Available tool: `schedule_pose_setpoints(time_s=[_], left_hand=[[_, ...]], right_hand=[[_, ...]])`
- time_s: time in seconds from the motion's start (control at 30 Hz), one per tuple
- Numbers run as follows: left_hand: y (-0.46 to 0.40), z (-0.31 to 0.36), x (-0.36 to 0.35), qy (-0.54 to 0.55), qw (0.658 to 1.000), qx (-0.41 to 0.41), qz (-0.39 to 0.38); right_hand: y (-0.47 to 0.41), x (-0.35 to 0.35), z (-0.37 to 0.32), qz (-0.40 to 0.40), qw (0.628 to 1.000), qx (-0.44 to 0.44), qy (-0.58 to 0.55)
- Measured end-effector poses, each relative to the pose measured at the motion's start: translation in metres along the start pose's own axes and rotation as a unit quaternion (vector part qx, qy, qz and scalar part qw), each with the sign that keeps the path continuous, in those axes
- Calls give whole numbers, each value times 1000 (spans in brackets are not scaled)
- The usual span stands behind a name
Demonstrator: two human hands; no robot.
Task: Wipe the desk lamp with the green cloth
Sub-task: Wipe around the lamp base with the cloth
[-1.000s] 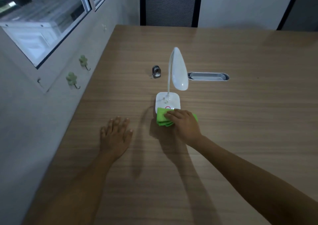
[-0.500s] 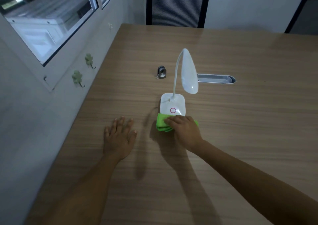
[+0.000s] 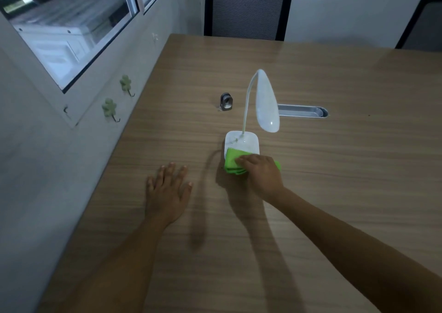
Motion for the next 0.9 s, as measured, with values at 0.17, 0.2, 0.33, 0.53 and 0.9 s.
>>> schedule_pose_setpoints(time_s=[0.17,0.2,0.33,0.53,0.9], left_hand=[[0,1,-2,10,1000,-1,-3],[0,2,-1,11,1000,-2,-2],[-1,1,-1,9,1000,-5,-1],[0,1,0,8,1000,-5,1],[2,2,3,26,1000,-6,0]], right_hand=[[3,9,-11,-4,999,35,24],[-6,14,-3,5,1000,7,16],[-32,22,22,6,997,-76,33],[-10,-4,6,-15,998,-55,32],[-50,0,-11,10,995,-54,78]])
Point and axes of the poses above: each hand's wrist, its own y-axis away from the middle knuckle, its own x-axis out of the back of the hand, z = x × y, the point moved 8 cm from there along -y, towards the middle knuckle, and after that the axes turned 14 degrees about -y, right-handed, at the moved point
